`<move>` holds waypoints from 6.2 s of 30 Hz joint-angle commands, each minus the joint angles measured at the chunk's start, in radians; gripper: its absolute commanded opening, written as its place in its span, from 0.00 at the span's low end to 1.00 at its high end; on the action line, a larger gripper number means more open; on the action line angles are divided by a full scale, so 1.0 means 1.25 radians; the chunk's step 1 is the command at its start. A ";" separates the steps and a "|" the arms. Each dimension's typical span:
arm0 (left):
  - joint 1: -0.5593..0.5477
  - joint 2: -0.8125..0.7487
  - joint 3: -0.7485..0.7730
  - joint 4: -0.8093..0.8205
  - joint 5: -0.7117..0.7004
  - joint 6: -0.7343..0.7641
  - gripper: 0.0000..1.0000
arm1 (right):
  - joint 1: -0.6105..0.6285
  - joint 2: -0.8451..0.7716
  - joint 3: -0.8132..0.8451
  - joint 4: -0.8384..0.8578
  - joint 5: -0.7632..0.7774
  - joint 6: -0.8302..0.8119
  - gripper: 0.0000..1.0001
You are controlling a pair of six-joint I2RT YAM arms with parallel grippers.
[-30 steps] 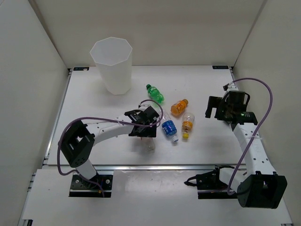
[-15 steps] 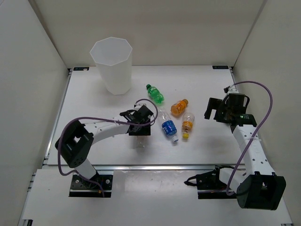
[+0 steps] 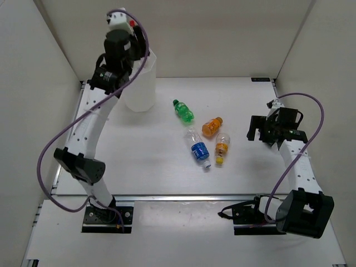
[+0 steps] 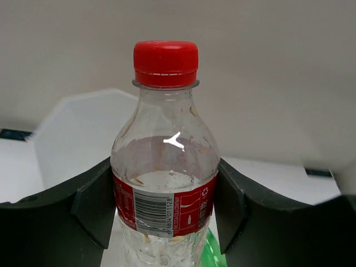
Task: Put the plastic bottles in the bin
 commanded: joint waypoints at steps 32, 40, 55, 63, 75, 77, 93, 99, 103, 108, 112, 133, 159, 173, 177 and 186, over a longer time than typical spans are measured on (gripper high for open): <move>-0.073 -0.240 -0.541 -0.030 0.250 -0.029 0.98 | -0.181 0.278 0.135 0.020 -0.098 -0.462 0.95; -0.008 -0.301 -0.655 -0.110 0.244 -0.092 0.98 | -0.284 0.369 0.110 0.028 -0.195 -0.579 0.96; 0.013 -0.336 -0.714 -0.092 0.279 -0.136 0.99 | -0.236 0.411 0.041 0.176 -0.190 -0.541 0.69; -0.016 -0.299 -0.679 -0.021 0.360 -0.178 0.98 | -0.093 0.281 0.070 0.138 -0.213 -0.534 0.41; -0.184 -0.248 -0.647 0.212 0.299 -0.314 0.99 | 0.355 0.046 0.006 0.365 -0.326 -0.204 0.36; -0.210 -0.262 -0.677 0.270 0.261 -0.329 0.98 | 0.404 0.035 0.013 0.370 -0.302 -0.151 0.38; -0.333 -0.269 -0.790 0.371 0.168 -0.348 0.65 | 0.555 0.045 0.010 0.510 -0.308 0.042 0.48; -0.308 -0.261 -0.786 0.373 0.240 -0.349 0.35 | 0.579 0.067 0.021 0.505 -0.299 0.023 0.47; -0.287 -0.280 -0.812 0.386 0.231 -0.348 0.23 | 0.572 0.067 0.020 0.520 -0.341 0.016 0.47; -0.252 -0.287 -0.819 0.398 0.244 -0.331 0.99 | 0.596 0.076 0.039 0.506 -0.357 -0.028 0.45; -0.246 -0.276 -0.812 0.403 0.242 -0.323 0.97 | 0.592 0.097 0.062 0.502 -0.381 -0.028 0.43; -0.026 -0.240 -0.579 0.353 0.290 -0.256 0.05 | 0.445 0.039 0.080 0.482 -0.266 0.002 0.88; 0.101 0.229 -0.024 0.475 -0.273 0.078 0.99 | 0.253 0.114 0.014 0.164 0.045 0.201 0.99; 0.020 -0.060 -0.200 0.094 -0.004 -0.051 0.99 | 0.417 0.081 -0.150 0.254 0.251 0.401 0.99; -0.091 -0.225 -0.463 0.057 0.029 -0.121 0.98 | 0.435 0.099 -0.190 0.300 0.285 0.415 0.97; -0.070 -0.504 -0.824 0.027 0.196 -0.249 0.98 | 0.441 0.165 -0.267 0.437 0.293 0.427 0.86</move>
